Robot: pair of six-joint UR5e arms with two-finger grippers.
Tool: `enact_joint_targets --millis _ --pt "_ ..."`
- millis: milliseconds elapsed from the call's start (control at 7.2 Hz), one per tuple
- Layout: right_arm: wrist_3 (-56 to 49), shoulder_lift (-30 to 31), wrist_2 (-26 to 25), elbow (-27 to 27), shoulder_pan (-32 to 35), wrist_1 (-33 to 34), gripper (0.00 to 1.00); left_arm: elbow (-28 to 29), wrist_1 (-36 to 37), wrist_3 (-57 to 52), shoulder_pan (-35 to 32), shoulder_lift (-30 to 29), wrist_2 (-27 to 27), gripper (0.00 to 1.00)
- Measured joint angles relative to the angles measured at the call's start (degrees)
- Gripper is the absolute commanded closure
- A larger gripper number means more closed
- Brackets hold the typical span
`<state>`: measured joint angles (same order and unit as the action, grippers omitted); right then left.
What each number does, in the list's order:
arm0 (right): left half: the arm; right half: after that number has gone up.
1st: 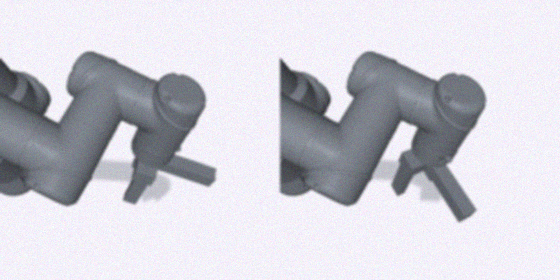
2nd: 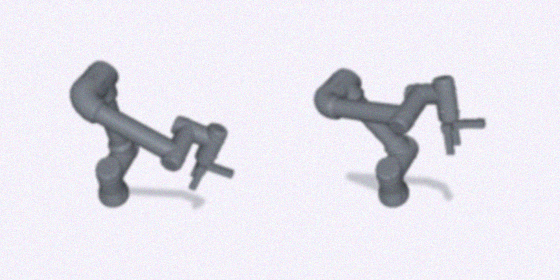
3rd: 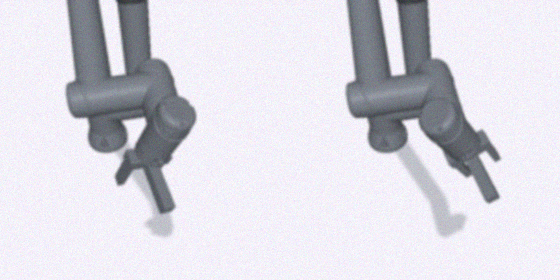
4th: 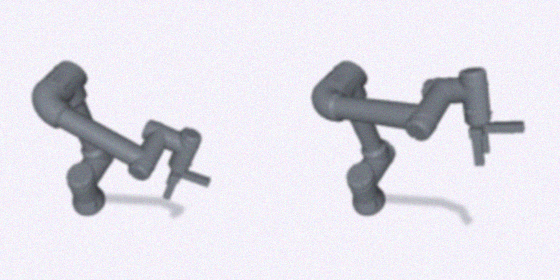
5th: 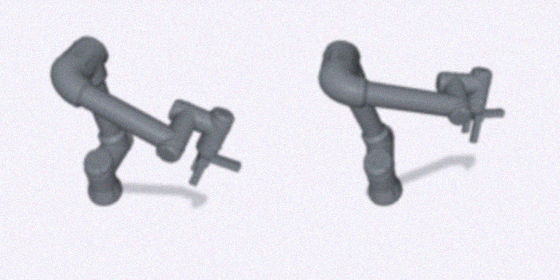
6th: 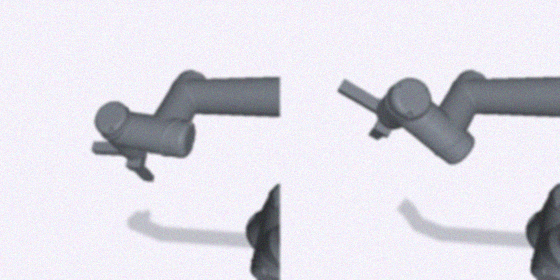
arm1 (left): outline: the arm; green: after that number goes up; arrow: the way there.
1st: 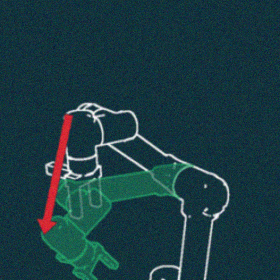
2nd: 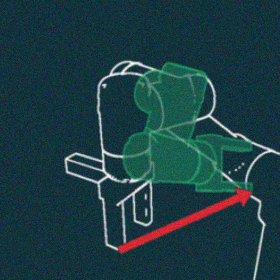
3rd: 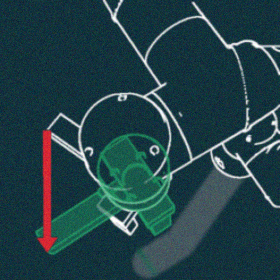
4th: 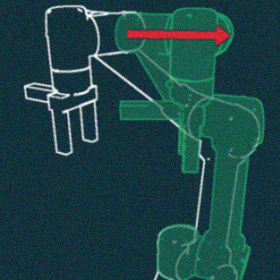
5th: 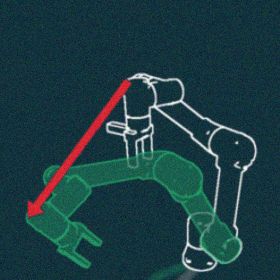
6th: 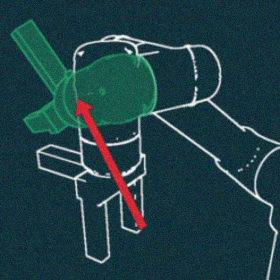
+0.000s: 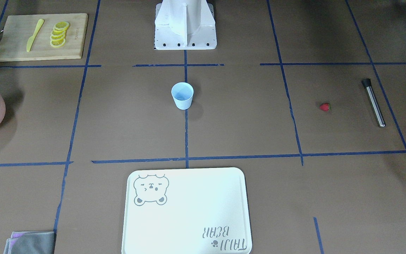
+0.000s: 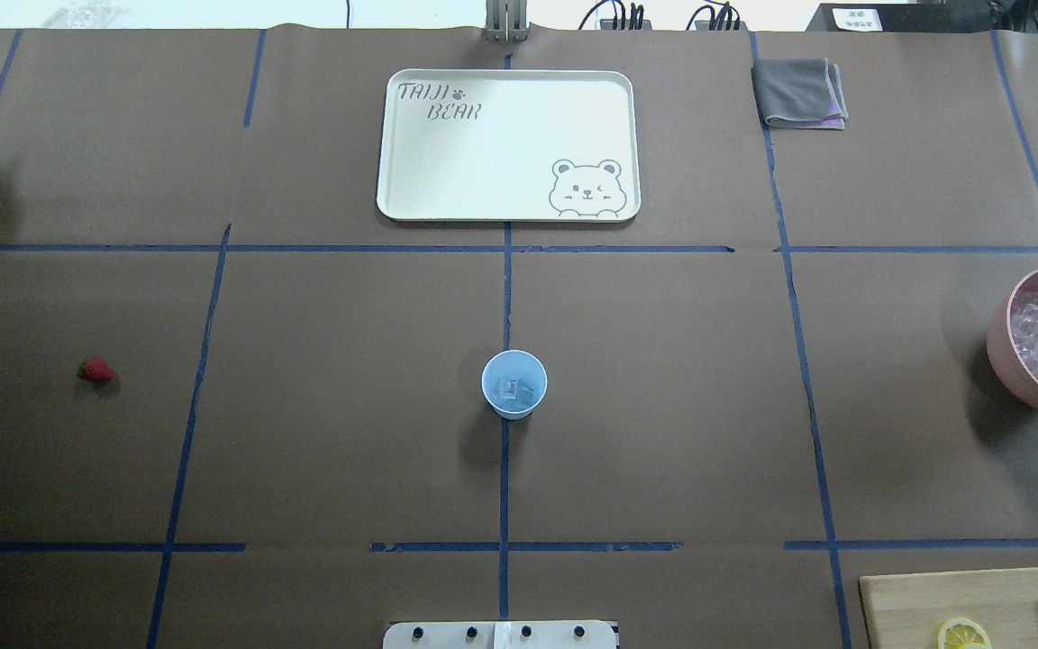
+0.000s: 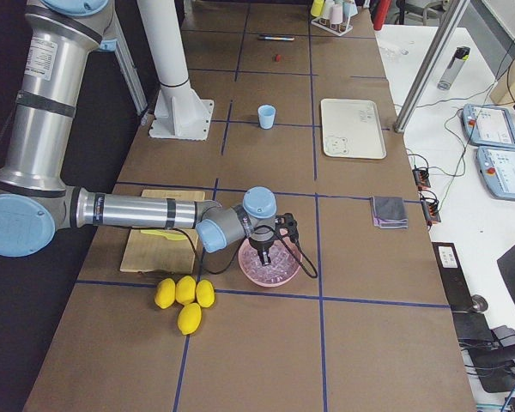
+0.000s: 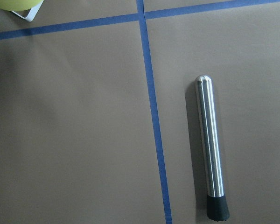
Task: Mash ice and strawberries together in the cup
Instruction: 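Grasp a third ice cube from the pink bowl with the right gripper, then carry the ice cube with the right gripper over the blue cup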
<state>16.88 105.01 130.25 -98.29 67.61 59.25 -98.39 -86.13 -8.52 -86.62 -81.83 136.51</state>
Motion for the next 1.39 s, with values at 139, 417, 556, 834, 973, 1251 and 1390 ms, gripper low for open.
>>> enact_joint_targets --millis 139,417,556,834,973,1251,1390 --pt "-0.06 0.06 0.08 -0.38 0.08 0.04 0.98 -0.07 0.0 0.0 -0.03 0.0 0.04 0.0" --pt "-0.09 -0.96 0.66 -3.44 1.83 2.83 1.0 -0.13 0.0 0.0 -0.02 0.0 0.06 0.0" --pt "-0.06 -2.59 0.83 -7.07 3.3 7.79 1.0 -0.13 0.0 0.0 0.01 0.0 0.05 0.0" --pt "0.61 -8.34 0.67 -16.85 5.18 24.37 1.0 -0.13 0.0 0.0 0.0 0.0 -0.01 0.0" --pt "1.57 -12.08 0.6 -19.99 5.1 31.32 1.0 -0.16 0.0 0.0 -0.02 0.0 0.0 0.0" --pt "9.69 -19.84 0.15 -21.83 0.56 37.24 1.0 -0.24 0.04 0.0 -0.03 0.0 0.0 0.0" --pt "16.18 -23.61 -1.04 -21.89 -3.68 37.91 1.0 -0.36 0.02 0.0 -0.04 0.0 0.01 0.0"
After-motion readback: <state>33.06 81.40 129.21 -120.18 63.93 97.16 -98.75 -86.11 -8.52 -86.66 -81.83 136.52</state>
